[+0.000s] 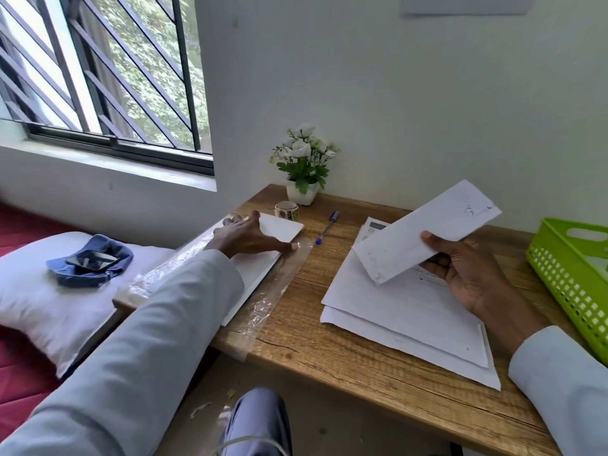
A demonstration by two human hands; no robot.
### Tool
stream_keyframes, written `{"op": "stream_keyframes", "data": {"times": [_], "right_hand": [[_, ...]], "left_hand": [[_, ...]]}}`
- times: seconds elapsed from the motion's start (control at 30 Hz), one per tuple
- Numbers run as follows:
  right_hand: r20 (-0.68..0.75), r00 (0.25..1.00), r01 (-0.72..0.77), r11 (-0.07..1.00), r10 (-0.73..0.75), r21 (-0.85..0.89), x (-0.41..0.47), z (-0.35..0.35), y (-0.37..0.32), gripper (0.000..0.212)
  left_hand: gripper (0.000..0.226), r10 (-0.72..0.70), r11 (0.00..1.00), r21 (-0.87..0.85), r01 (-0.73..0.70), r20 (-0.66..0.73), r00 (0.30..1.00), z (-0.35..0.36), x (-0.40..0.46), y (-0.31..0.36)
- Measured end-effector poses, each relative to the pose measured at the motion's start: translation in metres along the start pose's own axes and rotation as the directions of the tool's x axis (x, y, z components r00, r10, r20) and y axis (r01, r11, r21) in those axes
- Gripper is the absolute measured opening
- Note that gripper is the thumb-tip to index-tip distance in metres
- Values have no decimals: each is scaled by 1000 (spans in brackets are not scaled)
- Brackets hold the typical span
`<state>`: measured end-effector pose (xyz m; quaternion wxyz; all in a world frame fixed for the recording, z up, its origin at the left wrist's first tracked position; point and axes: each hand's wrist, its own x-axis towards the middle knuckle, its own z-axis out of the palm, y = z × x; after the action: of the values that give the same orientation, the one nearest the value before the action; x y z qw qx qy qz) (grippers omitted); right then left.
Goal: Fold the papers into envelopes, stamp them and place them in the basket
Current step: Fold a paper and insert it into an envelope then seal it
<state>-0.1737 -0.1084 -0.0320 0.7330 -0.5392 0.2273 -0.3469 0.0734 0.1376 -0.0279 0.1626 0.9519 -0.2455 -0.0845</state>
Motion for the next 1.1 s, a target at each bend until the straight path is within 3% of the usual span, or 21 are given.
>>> {"op": "stream_keyframes", "data": {"times": [0.3, 0.7, 0.83, 0.93, 1.0, 1.1], "right_hand": [[-30, 999, -20, 1000, 19, -18, -1, -6, 1, 23], [-39, 998, -45, 999, 45, -15, 0, -7, 1, 21], [-45, 997, -59, 998, 58, -8, 0, -8, 1, 27], [-64, 996, -66, 998, 66, -9, 0, -9, 2, 40], [-73, 995, -75, 997, 73, -16, 0, -9, 2, 44], [-83, 994, -79, 997, 76, -27, 1, -9, 3, 45]], "left_hand": [[100, 29, 996, -83, -33, -55, 998, -1, 8, 2], [89, 13, 1000, -6, -14, -179, 984, -6, 22, -4], [88, 16, 995, -87, -39, -253, 967, -9, 24, -5], [55, -65, 949, -311, -42, -324, 944, -17, 27, -10], [29, -62, 924, -378, -58, -297, 953, -22, 29, -12], [18, -14, 878, -466, -105, -246, 969, -25, 31, -13]]}}
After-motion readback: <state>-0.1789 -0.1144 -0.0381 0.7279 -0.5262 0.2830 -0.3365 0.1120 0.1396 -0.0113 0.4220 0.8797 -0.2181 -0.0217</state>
